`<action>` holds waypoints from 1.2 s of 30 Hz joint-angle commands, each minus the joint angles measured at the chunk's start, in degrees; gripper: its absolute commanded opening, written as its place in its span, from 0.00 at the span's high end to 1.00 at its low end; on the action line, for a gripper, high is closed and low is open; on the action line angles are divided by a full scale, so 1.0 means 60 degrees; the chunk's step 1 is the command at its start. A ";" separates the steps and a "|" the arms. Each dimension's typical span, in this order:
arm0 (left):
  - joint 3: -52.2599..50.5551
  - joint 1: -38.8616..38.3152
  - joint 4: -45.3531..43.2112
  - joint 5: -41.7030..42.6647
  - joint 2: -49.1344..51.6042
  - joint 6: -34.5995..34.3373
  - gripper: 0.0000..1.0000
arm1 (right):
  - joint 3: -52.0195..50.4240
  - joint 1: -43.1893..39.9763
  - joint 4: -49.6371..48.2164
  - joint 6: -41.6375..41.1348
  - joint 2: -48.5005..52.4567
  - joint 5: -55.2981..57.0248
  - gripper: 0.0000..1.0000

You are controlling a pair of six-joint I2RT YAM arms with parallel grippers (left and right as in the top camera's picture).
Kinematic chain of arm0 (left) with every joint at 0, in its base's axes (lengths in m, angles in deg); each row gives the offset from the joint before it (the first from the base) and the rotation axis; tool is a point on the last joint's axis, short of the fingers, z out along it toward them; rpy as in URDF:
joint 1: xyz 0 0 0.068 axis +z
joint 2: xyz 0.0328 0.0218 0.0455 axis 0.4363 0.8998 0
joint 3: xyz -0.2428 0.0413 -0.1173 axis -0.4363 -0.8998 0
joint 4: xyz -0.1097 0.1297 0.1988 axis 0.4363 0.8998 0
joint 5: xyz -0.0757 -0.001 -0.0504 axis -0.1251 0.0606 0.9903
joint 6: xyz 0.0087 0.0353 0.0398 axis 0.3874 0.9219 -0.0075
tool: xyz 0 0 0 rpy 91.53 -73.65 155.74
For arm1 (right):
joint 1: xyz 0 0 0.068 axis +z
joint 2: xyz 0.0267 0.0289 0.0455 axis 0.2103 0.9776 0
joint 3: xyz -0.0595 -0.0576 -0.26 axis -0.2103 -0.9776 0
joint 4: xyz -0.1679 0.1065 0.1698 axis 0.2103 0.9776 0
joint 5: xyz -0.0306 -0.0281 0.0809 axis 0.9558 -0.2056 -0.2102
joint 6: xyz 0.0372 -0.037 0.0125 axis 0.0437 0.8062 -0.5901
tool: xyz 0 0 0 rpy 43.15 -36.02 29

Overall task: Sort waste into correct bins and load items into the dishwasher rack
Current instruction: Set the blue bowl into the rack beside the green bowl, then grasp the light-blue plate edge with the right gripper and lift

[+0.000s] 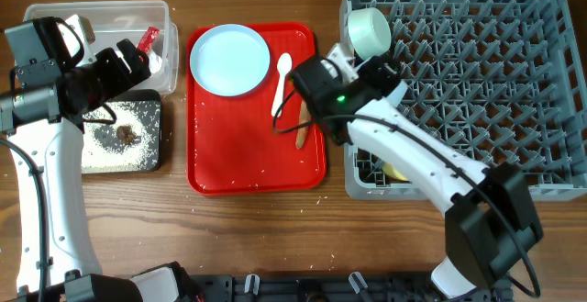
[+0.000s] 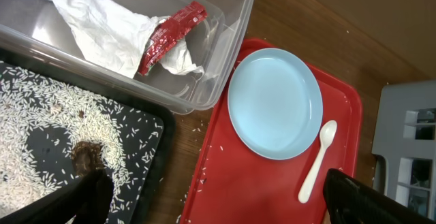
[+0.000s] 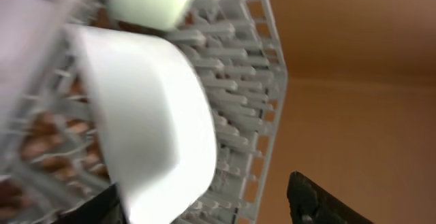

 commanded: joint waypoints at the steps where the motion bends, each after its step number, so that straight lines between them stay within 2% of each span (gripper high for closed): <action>1: 0.0135 0.0062 -0.0022 -0.0022 -0.0120 0.0186 0.00 | 0.0007 0.0499 -0.0051 -0.0350 -0.0051 -0.0681 0.18; 3: 0.0135 0.0062 -0.0022 -0.0022 -0.0120 0.0186 0.00 | 0.0036 0.0532 -0.0098 -0.0838 -0.0295 -0.0874 0.12; 7: 0.0135 0.0062 -0.0022 -0.0022 -0.0120 0.0186 0.00 | 0.0401 0.0397 -0.0153 -0.1596 -0.1231 -0.3555 0.07; 12: 0.0135 0.0062 -0.0022 -0.0022 -0.0120 0.0186 0.00 | 0.0444 0.0382 -0.1858 -0.1789 -0.2080 -0.9515 0.08; 13: 0.0135 0.0062 -0.0022 -0.0022 -0.0120 0.0186 0.00 | 0.0423 0.0379 -0.2459 -0.1956 -0.2055 -1.0812 0.07; 14: 0.0135 0.0062 -0.0022 -0.0022 -0.0120 0.0186 0.00 | 0.0342 0.0346 -0.3253 -0.2743 -0.1967 -1.1402 0.06; 16: 0.0135 0.0062 -0.0022 -0.0022 -0.0120 0.0186 0.00 | 0.0248 0.0284 -0.4543 -0.4728 -0.1665 -1.1052 0.00; 19: 0.0135 0.0062 -0.0022 -0.0022 -0.0120 0.0186 0.00 | 0.0237 0.0197 -0.6615 -0.7329 -0.0506 -1.0112 0.00; 21: 0.0135 0.0062 -0.0022 -0.0022 -0.0120 0.0186 0.00 | 0.0237 0.0153 -0.7581 -0.8419 0.0262 -0.9777 0.00; 22: 0.0135 0.0062 -0.0022 -0.0022 -0.0120 0.0186 0.00 | 0.0237 0.0131 -0.7981 -0.8732 0.0681 -0.9628 0.09; 23: 0.0135 0.0062 -0.0022 -0.0022 -0.0120 0.0186 0.00 | 0.0237 0.0117 -0.8313 -0.9071 0.1177 -0.9398 0.24; 24: 0.0135 0.0062 -0.0022 -0.0022 -0.0117 0.0186 0.00 | 0.0240 0.0117 -0.8550 -0.9118 0.1708 -0.9158 0.41; 25: 0.0135 0.0062 -0.0022 -0.0022 -0.0120 0.0186 0.00 | 0.0240 0.0117 -0.8619 -0.9220 0.1978 -0.8987 0.44; 31: 0.0135 0.0062 -0.0018 -0.0022 -0.0120 0.0186 0.00 | 0.0280 0.0095 -0.8590 -0.9362 0.3220 -0.8000 0.44; 36: 0.0135 0.0062 -0.0022 -0.0022 -0.0120 0.0186 0.00 | 0.0685 0.0047 -0.8557 -0.9530 0.3901 -0.8167 0.46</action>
